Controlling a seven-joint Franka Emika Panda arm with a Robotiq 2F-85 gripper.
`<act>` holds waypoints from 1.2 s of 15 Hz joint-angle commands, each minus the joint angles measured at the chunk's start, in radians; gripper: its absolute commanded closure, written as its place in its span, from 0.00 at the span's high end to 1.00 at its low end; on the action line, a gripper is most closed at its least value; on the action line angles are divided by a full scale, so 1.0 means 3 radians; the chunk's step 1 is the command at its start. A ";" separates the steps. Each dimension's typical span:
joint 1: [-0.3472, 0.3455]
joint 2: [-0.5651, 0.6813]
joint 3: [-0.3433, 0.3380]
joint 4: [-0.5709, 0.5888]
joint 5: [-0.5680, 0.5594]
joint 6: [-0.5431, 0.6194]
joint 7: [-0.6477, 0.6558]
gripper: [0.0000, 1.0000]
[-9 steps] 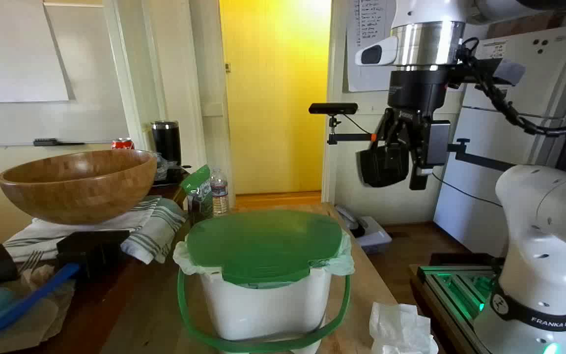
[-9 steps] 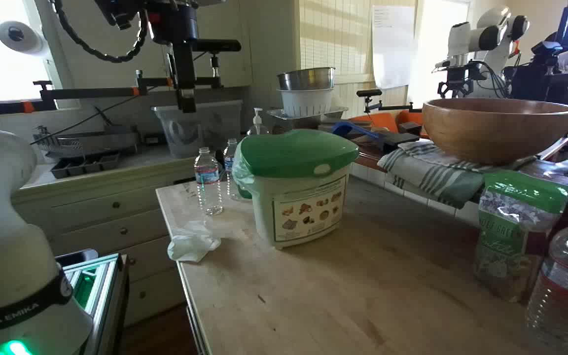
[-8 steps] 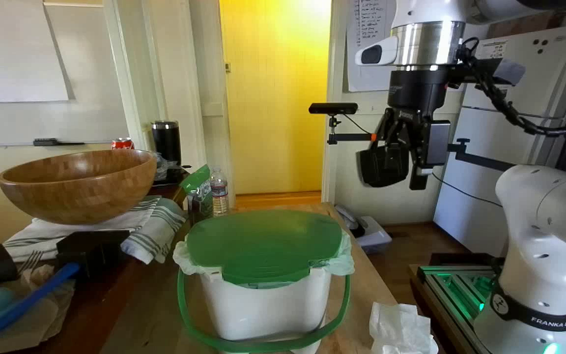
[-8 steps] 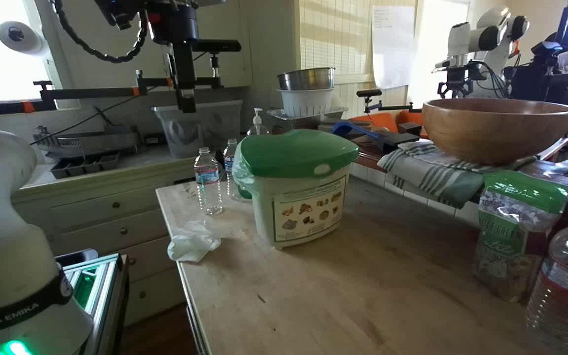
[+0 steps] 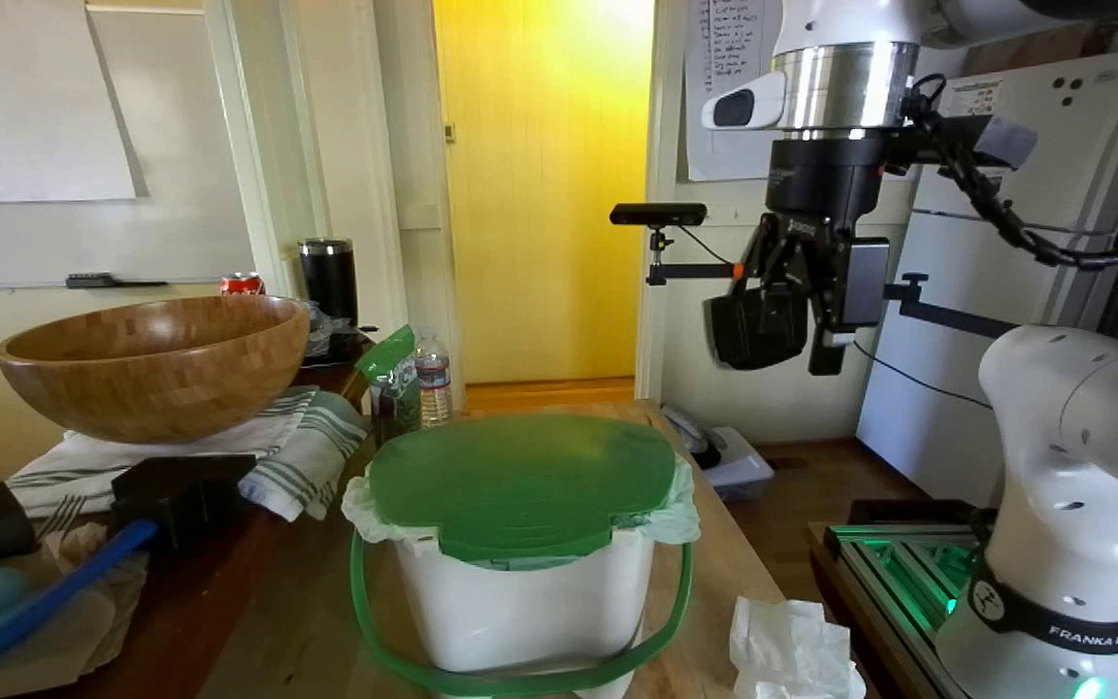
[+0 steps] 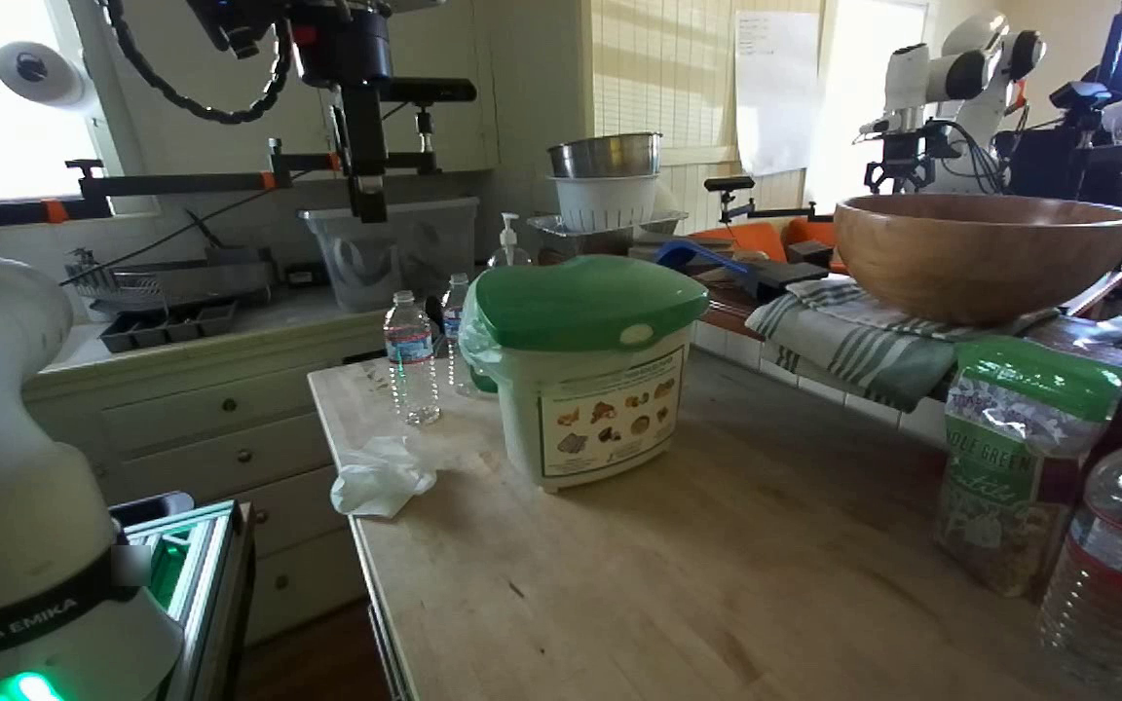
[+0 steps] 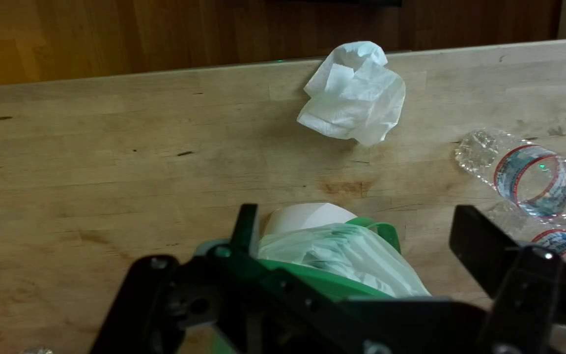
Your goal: Open the bin.
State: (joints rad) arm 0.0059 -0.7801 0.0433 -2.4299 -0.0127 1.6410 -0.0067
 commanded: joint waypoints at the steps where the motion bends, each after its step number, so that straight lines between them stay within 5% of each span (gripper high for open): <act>1: 0.0027 0.0005 -0.0018 0.0010 -0.0013 -0.0009 0.0016 1.00; 8: -0.0227 0.0164 -0.0396 0.0300 0.0178 0.0269 0.0231 1.00; 12: -0.0203 0.0401 -0.0752 0.0507 0.0409 0.0376 -0.0101 1.00; 18: -0.0121 0.0908 -0.1172 0.0955 0.0843 -0.0020 -0.0868 1.00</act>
State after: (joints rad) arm -0.0444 -0.6100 -0.2586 -2.2359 0.1821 1.7153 -0.1700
